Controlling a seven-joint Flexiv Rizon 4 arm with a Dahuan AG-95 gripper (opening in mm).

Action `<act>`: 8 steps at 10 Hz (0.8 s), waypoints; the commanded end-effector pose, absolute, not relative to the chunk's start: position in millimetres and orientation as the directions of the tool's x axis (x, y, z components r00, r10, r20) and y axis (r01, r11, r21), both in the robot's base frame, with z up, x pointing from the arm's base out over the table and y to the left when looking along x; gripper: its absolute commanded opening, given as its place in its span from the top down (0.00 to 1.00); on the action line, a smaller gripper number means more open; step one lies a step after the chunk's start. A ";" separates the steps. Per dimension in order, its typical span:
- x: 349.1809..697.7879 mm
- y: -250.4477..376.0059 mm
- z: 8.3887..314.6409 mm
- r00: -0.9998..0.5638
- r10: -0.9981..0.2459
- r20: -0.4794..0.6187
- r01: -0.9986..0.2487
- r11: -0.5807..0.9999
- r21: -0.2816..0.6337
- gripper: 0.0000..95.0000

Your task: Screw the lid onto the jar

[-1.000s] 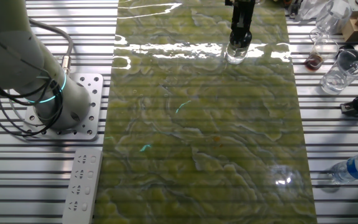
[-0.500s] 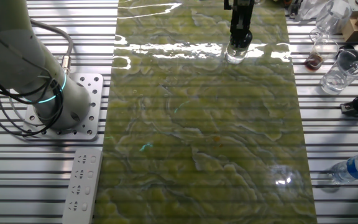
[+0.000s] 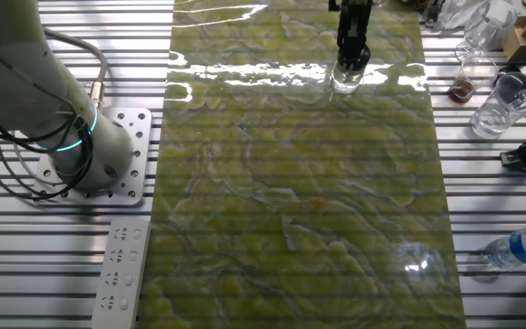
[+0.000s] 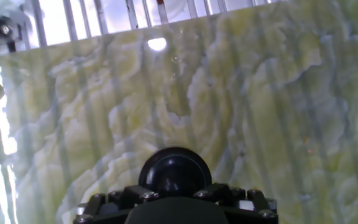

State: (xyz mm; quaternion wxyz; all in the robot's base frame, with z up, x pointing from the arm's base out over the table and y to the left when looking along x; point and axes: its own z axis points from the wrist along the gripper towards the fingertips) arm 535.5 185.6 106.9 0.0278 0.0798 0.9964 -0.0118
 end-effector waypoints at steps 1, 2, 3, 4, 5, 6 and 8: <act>534.5 184.8 111.1 -0.985 0.162 -0.067 0.163 0.987 -0.011 0.00; 534.7 184.8 112.4 -0.985 0.162 -0.066 0.163 0.987 -0.011 0.00; 534.8 184.8 112.9 -0.985 0.161 -0.066 0.162 0.987 -0.011 0.00; 534.9 184.6 113.1 -0.985 0.160 -0.066 0.162 0.987 -0.012 0.00; 535.2 183.7 113.2 -0.984 0.163 -0.065 0.164 0.986 -0.014 0.00; 535.5 183.2 113.4 -0.984 0.167 -0.066 0.169 0.986 -0.014 0.00; 536.7 180.2 114.5 -0.988 0.136 -0.072 0.138 0.990 -0.018 0.00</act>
